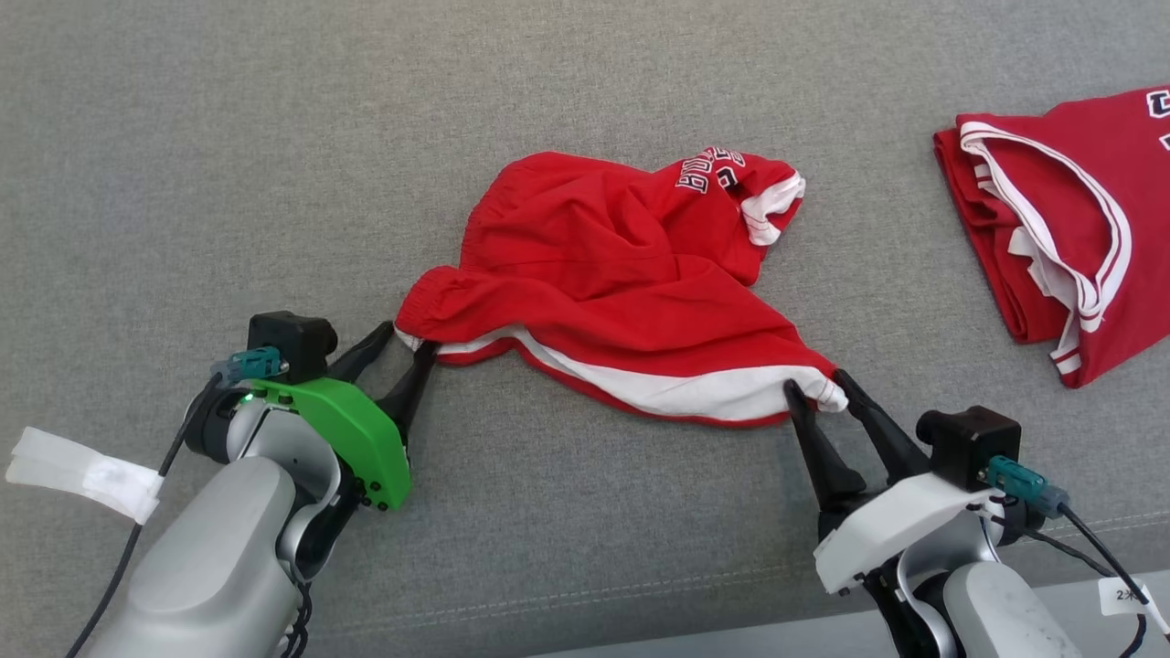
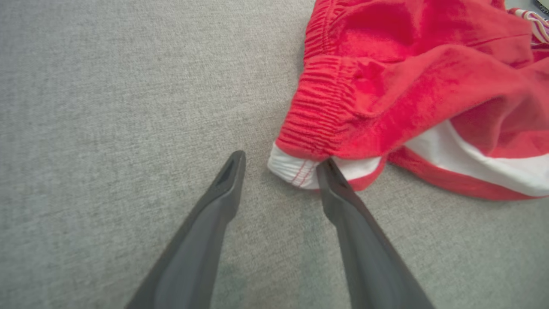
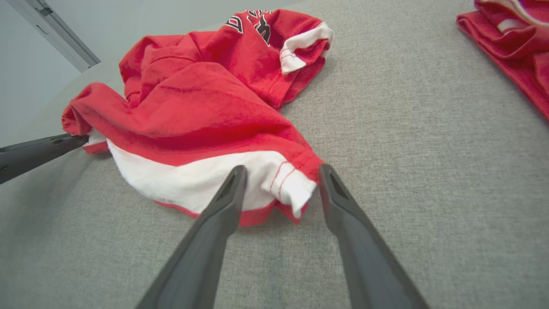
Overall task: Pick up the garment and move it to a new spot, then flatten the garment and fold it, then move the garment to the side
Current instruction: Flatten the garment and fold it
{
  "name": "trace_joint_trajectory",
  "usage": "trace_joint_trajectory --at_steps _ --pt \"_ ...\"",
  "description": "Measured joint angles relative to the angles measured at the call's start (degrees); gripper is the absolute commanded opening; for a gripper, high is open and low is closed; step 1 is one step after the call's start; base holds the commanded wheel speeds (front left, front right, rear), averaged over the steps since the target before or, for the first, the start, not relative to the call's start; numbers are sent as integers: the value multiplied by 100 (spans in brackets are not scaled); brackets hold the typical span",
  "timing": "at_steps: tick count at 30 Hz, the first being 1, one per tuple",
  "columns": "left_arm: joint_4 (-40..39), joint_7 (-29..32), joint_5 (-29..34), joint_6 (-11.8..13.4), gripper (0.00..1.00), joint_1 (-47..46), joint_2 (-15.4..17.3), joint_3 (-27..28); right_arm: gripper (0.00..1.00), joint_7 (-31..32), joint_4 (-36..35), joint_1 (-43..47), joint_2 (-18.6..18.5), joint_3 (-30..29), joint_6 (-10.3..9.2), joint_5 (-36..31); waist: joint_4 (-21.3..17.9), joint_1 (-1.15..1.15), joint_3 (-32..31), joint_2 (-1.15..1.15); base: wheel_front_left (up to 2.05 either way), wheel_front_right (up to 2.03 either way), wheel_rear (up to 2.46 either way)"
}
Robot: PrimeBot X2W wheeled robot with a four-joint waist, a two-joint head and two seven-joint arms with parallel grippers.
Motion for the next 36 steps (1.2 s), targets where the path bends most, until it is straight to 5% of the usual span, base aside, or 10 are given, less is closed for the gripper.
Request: trace_joint_trajectory --at_steps 9,17,27,36 --pt "-156 -330 -321 -24 0 -90 74 -119 0 -135 -307 49 -13 -71 0 16 -36 0 4 0 0 0 0" --pt "-1330 -230 -731 -7 0 138 471 100 0 -294 -1098 105 -203 -213 0 24 -63 0 -220 0 0 0 0" --pt "-3442 24 -946 582 0 -33 1163 834 0 -168 -1715 -743 -766 -405 1 31 -16 0 -644 0 0 0 0" --pt "-4065 528 -960 893 0 -879 1293 1062 0 -73 -2074 -1996 -1239 -443 0 -37 64 0 -1041 0 0 0 0"
